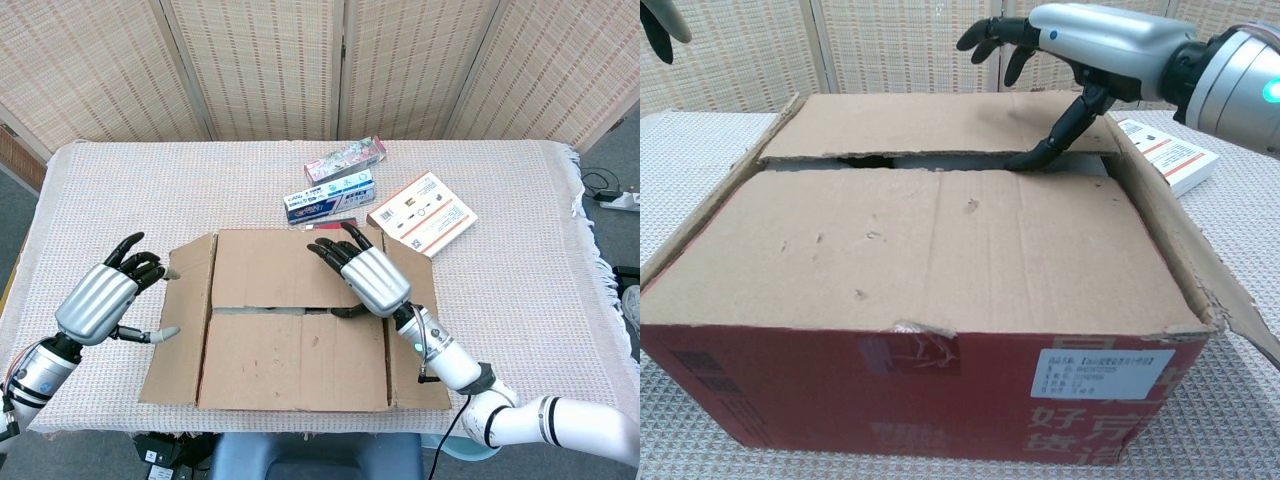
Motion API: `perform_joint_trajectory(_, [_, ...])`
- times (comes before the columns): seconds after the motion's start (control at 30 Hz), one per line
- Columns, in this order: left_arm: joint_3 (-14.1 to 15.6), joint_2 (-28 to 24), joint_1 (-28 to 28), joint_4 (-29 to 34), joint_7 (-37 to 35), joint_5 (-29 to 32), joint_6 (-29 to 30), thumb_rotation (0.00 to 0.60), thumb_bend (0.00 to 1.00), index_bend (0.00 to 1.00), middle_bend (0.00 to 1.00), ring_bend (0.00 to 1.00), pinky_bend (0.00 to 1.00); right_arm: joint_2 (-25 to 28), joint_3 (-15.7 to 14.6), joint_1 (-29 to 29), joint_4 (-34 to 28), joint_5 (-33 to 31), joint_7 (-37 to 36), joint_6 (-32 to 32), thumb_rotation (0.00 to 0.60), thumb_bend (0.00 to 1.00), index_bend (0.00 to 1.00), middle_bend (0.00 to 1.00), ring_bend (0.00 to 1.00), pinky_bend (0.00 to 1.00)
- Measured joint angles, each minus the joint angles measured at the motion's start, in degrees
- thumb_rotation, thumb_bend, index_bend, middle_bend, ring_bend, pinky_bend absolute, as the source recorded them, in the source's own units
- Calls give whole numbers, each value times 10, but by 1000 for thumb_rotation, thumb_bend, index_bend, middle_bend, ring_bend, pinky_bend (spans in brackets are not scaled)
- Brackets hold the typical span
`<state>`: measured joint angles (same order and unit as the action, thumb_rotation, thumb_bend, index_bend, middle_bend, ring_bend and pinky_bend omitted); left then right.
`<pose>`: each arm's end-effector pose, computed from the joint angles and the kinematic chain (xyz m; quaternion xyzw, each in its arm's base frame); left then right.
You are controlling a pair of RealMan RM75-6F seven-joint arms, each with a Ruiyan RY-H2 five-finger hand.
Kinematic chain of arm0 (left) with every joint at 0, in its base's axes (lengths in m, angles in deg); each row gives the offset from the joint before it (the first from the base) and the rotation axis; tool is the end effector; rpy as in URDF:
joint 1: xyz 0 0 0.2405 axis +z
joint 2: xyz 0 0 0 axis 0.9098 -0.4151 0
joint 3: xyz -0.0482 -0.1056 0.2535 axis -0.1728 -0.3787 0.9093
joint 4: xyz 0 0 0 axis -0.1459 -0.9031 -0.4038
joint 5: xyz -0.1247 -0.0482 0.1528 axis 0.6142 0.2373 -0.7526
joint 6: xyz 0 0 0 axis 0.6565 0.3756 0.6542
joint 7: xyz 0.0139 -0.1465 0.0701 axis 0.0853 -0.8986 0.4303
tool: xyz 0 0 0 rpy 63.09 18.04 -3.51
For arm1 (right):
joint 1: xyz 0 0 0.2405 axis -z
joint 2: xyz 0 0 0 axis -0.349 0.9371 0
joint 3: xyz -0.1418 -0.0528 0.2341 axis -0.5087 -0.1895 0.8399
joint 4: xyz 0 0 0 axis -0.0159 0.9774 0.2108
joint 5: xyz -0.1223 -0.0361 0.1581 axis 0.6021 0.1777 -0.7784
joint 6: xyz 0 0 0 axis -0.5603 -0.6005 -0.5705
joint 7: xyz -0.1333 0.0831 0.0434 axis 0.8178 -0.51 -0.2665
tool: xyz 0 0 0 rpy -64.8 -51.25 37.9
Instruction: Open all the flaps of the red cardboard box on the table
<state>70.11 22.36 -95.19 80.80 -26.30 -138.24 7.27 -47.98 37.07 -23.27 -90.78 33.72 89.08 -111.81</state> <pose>-0.1673 0.2978 0.1996 -0.7519 -0.2775 -0.4391 0.4059 -0.0785 -0.3574 0.0417 0.7567 -0.2629 0.4874 0.3476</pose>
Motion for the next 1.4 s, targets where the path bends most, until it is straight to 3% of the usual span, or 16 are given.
perform_joint_trajectory(0.2, [-2,-2,1,2,0,-1,2,121,170,328,406,259,0,2,9,5,1,28,-17,-46,556,199,91,179,267,36])
perform_joint_trajectory(0.5, [-3,0,2,0,-1,-2,1,120,170,328,406,259,0,23,48,9,17,36,-13,-96,560,200,91,185,267,36])
perform_joint_trajectory(0.7, [-2,-1,3,0,-2,-7,3,122,171,331,406,258,0,23,78,-10,52,4,-4,-92,600,200,91,185,275,36])
perform_joint_trajectory(0.97, [-2,5,-10,-4,-4,-41,-1,118,171,334,406,252,0,11,109,-40,116,-33,-17,-82,600,199,90,185,274,36])
perform_joint_trajectory(1.4, [5,13,-23,-20,-29,-81,2,137,170,342,406,254,0,-12,118,-67,248,-91,-9,-59,600,200,91,185,276,36])
